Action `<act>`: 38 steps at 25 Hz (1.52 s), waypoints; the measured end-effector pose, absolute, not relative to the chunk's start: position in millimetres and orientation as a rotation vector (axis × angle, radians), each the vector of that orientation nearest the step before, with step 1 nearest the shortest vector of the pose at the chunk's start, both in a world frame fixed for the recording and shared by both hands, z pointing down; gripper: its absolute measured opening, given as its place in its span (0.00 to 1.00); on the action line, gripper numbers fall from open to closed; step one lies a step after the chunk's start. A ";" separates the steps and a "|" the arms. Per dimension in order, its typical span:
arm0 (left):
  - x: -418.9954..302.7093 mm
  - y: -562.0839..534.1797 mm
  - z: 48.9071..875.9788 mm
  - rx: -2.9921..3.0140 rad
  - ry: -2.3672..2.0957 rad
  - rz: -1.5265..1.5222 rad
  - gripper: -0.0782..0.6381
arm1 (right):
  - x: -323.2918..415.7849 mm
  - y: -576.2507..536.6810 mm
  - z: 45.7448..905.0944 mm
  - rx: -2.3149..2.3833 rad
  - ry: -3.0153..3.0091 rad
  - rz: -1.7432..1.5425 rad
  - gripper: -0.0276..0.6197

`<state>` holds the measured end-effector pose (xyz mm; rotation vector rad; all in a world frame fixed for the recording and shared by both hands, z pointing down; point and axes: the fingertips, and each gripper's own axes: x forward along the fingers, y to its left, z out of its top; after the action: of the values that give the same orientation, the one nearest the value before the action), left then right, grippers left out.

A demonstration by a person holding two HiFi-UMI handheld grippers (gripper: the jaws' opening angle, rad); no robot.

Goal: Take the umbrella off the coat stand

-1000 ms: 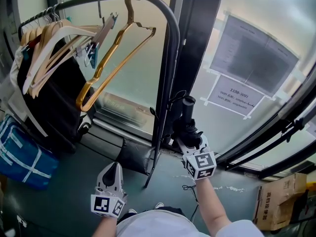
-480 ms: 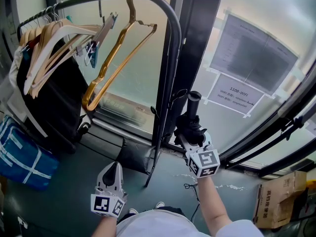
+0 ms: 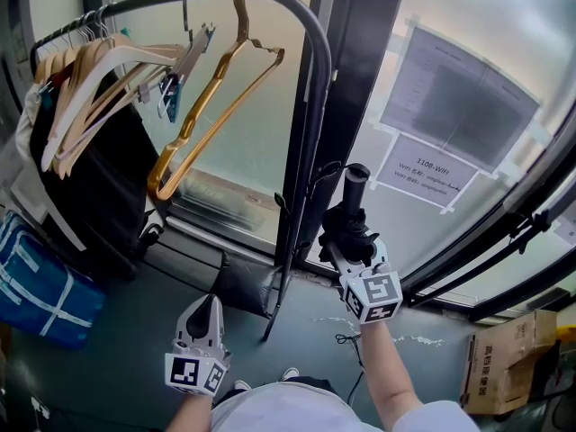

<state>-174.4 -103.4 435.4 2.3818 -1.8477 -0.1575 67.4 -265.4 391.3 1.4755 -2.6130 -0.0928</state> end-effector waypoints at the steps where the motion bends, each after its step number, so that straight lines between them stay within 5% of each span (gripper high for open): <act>1: -174.2 -103.6 435.6 2.383 -1.845 -0.158 0.15 | 68.0 -264.9 390.5 1.479 -2.612 -0.095 0.41; 38: -167.6 -95.4 434.7 2.407 -1.825 -0.158 0.15 | 83.5 -256.0 373.4 1.529 -2.599 -0.142 0.41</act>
<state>-167.6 -95.4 434.7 2.4072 -1.8252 -0.1580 83.5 -256.0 373.4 1.5287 -2.5988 -0.1421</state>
